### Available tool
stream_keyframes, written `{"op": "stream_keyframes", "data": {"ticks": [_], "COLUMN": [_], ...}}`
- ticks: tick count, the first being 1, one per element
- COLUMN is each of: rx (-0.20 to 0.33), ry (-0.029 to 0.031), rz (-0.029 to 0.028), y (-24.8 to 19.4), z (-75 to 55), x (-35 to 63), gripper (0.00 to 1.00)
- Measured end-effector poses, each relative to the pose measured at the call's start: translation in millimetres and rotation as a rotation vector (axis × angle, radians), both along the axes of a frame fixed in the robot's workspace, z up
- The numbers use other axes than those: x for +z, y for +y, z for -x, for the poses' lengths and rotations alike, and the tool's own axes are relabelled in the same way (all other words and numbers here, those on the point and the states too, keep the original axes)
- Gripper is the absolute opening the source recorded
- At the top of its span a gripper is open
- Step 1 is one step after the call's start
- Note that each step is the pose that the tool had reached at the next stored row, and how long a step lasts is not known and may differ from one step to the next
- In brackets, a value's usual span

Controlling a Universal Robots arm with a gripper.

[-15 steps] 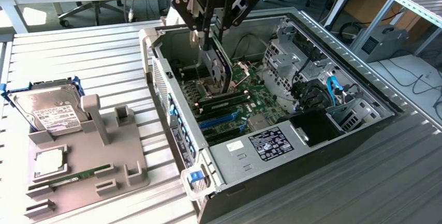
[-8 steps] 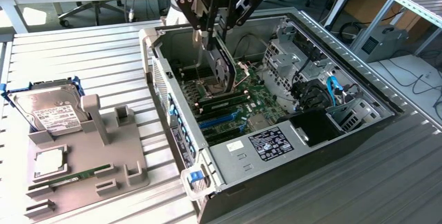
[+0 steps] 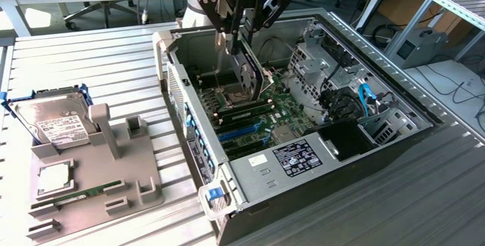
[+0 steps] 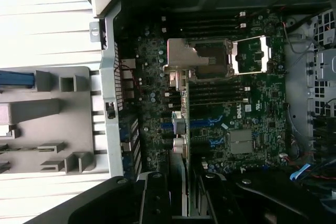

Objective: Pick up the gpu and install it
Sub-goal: 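Pick up the gpu and move the gpu toward the slot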

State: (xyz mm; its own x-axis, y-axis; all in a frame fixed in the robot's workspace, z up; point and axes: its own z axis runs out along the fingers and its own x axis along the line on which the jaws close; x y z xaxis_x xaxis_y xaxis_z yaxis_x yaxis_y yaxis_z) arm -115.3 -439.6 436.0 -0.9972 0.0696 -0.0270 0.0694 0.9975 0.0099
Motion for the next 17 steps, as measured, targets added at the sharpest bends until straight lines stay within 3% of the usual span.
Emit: {"op": "stream_keyframes", "data": {"ticks": [17], "rx": [0.0], "ry": [0.0], "rz": [0.0041], "y": [0.0], "z": [-12.9], "x": [-0.2], "gripper": [0.27]}}
